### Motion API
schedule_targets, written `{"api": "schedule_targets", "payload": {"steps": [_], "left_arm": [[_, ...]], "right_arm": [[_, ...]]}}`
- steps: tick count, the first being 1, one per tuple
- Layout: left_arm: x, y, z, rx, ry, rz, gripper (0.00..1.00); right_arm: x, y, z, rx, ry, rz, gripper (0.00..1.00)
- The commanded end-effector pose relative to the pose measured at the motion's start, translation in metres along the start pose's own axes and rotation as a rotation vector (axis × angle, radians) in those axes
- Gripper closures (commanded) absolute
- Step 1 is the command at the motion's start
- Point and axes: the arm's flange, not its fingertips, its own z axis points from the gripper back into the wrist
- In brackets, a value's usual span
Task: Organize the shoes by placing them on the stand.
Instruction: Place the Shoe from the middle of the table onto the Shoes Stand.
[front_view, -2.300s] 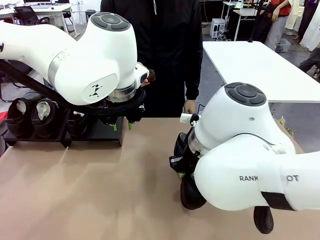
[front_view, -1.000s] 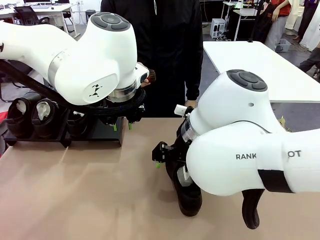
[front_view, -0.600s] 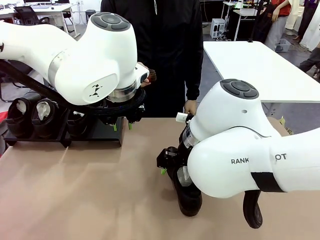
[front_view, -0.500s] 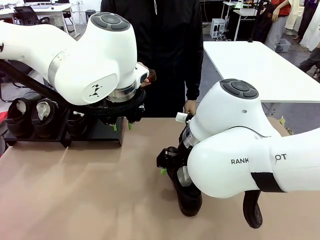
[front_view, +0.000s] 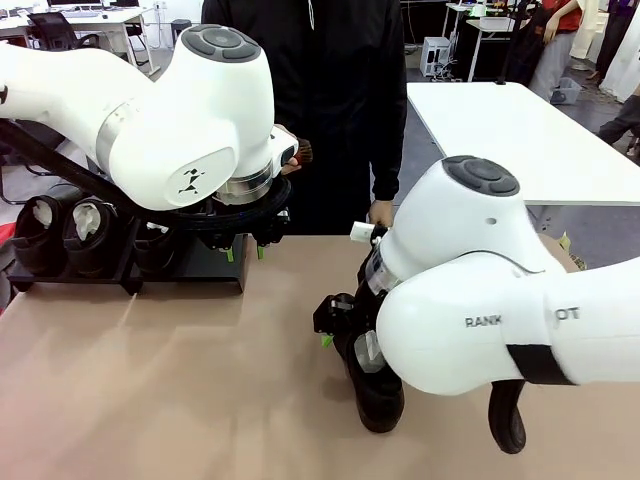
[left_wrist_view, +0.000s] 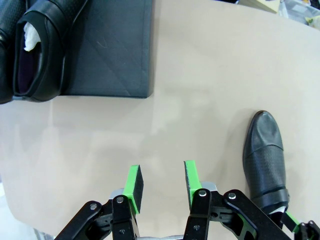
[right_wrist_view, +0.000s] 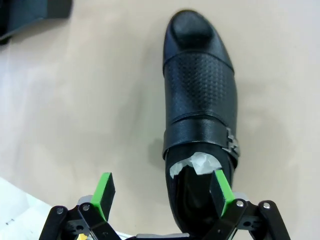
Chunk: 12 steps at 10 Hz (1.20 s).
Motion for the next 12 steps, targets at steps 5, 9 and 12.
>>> {"api": "schedule_targets", "payload": {"steps": [5,9,12], "left_arm": [[-0.067,-0.067,0.004,-0.036,0.198,0.107,0.53],[-0.107,-0.086,0.009,-0.030,0.252,0.120,0.53],[-0.124,-0.099,0.022,-0.049,0.239,0.152,0.53]], "right_arm": [[0.042,-0.175,0.131,-0.098,-0.228,-0.219,0.00],[0.056,-0.231,0.132,-0.144,-0.210,-0.350,0.00],[0.056,-0.231,0.132,-0.144,-0.210,-0.350,0.00]]}}
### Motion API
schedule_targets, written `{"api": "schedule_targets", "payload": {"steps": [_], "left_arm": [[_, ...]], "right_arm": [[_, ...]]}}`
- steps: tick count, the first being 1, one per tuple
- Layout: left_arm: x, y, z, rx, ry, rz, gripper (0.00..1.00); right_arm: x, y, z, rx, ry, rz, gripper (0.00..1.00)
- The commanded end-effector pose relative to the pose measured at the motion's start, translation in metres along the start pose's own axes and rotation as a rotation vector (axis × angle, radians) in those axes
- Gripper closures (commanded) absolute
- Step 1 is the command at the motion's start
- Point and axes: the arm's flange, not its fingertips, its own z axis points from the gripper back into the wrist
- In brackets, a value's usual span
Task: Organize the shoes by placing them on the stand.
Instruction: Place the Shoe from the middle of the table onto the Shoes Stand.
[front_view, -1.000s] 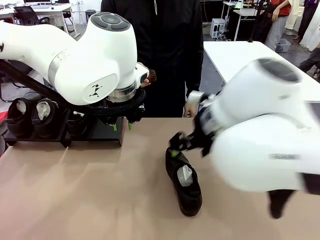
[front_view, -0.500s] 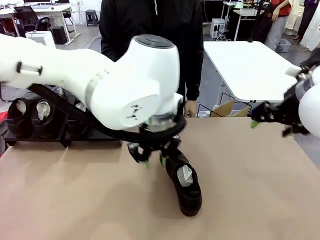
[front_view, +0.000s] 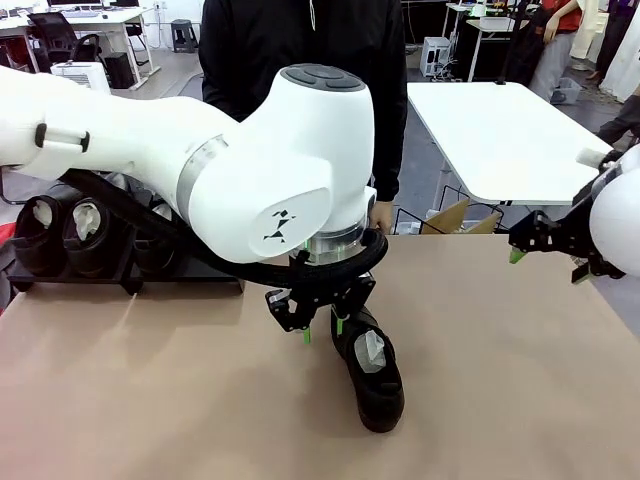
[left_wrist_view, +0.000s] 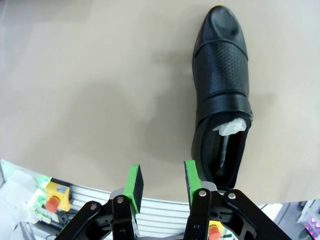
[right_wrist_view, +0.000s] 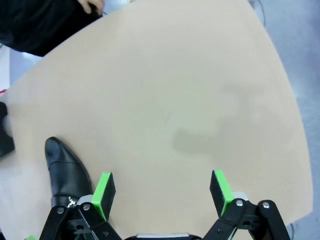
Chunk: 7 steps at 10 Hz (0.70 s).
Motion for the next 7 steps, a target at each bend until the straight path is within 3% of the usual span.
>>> {"api": "schedule_targets", "payload": {"steps": [1,3,7], "left_arm": [[-0.021,-0.011,-0.006,-0.023,-0.036,-0.021,0.48],[-0.029,-0.018,-0.021,-0.004,-0.095,-0.065,0.13],[-0.019,-0.036,-0.059,-0.005,-0.082,-0.121,0.13]], "right_arm": [[-0.001,-0.002,0.001,0.005,0.001,0.018,0.00],[-0.001,-0.002,0.001,0.005,0.001,0.018,0.00],[-0.001,-0.002,0.001,0.005,0.001,0.018,0.00]]}}
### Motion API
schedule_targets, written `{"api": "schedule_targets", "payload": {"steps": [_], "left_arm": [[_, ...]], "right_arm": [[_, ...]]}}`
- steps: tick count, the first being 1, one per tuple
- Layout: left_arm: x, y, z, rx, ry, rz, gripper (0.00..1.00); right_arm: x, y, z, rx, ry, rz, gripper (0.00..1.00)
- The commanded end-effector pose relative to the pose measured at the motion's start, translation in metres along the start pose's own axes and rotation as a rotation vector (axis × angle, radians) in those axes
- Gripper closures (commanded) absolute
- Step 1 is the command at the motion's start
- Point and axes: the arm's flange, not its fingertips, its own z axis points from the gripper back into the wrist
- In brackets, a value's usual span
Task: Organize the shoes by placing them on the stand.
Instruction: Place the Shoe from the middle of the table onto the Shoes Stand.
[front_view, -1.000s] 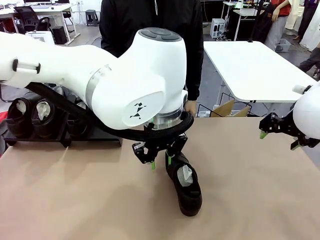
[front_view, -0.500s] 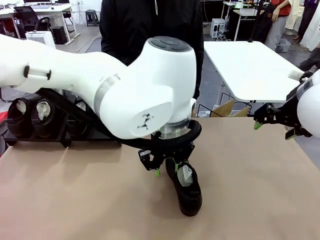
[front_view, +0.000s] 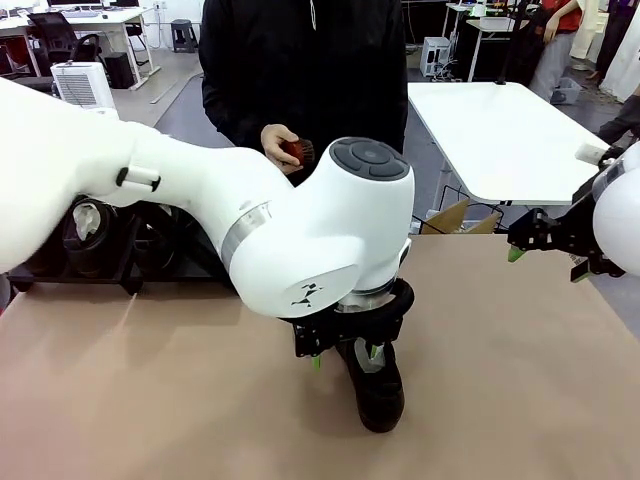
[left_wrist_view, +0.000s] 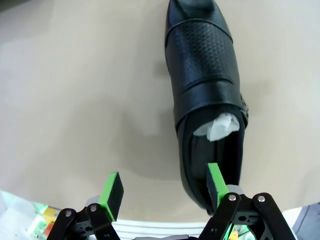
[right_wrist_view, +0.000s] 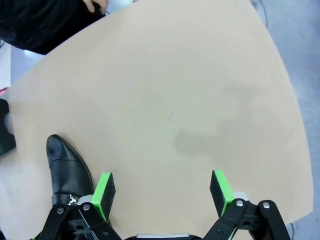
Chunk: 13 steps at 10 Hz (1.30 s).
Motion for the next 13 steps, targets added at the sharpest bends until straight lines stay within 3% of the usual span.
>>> {"api": "schedule_targets", "payload": {"steps": [1,7,11,12,13], "left_arm": [[0.009,-0.011,-0.010,-0.002,-0.007,0.015,0.13],[0.006,-0.019,-0.038,0.016,0.098,-0.004,0.13],[0.010,-0.018,-0.039,0.022,0.113,-0.005,0.89],[0.010,-0.018,-0.038,0.018,0.112,-0.005,1.00],[0.010,-0.018,-0.040,0.013,0.114,0.000,1.00]], "right_arm": [[0.001,-0.003,0.000,0.001,-0.001,0.015,0.00],[0.001,-0.003,0.000,0.001,-0.001,0.015,0.00],[0.001,-0.003,0.000,0.001,-0.001,0.015,0.00],[0.001,-0.003,0.000,0.001,-0.001,0.015,0.00],[0.001,-0.003,0.000,0.001,-0.001,0.015,0.00]]}}
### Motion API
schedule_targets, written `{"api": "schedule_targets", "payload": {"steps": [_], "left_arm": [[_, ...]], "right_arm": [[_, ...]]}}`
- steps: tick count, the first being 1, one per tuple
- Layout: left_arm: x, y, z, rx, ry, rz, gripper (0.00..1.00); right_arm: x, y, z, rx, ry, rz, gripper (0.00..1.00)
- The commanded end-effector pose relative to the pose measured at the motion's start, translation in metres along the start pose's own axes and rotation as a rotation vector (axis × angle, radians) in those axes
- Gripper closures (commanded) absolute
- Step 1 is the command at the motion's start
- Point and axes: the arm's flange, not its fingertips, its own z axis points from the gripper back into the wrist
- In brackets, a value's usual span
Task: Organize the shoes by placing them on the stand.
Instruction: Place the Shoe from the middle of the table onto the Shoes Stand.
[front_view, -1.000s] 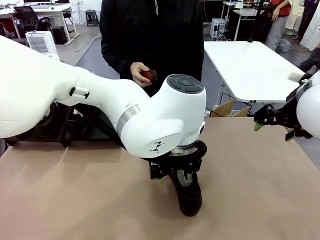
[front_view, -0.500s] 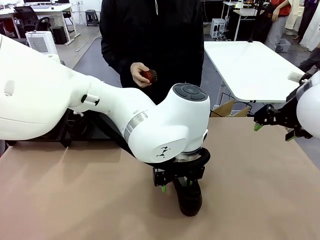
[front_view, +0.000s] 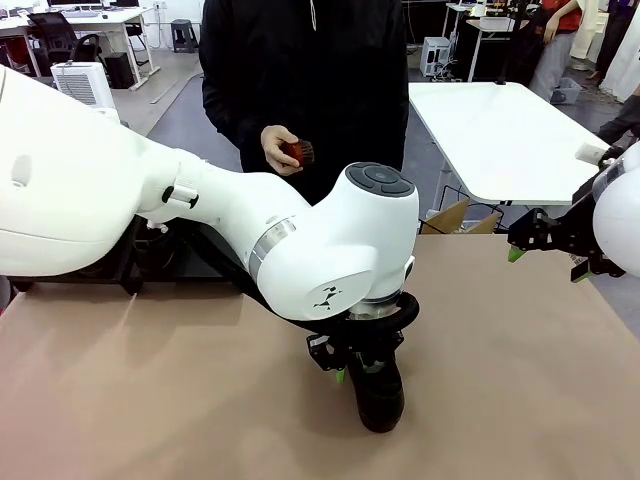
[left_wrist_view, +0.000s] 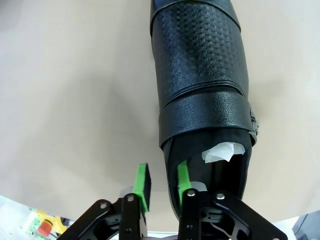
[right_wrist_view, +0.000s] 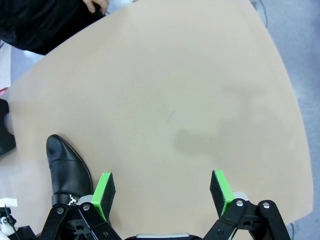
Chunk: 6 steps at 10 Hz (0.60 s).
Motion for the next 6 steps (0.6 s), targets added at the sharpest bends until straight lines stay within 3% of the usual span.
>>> {"api": "schedule_targets", "payload": {"steps": [1,4,6], "left_arm": [[0.002,-0.002,-0.001,-0.014,0.027,-0.003,1.00],[0.007,-0.011,-0.027,-0.011,0.072,-0.015,1.00],[0.007,-0.006,-0.014,-0.033,0.058,-0.017,1.00]], "right_arm": [[0.001,-0.003,0.000,0.002,-0.001,0.015,0.00],[0.001,-0.003,0.000,0.002,-0.001,0.015,0.00],[0.001,-0.003,0.000,0.002,-0.001,0.015,0.00]]}}
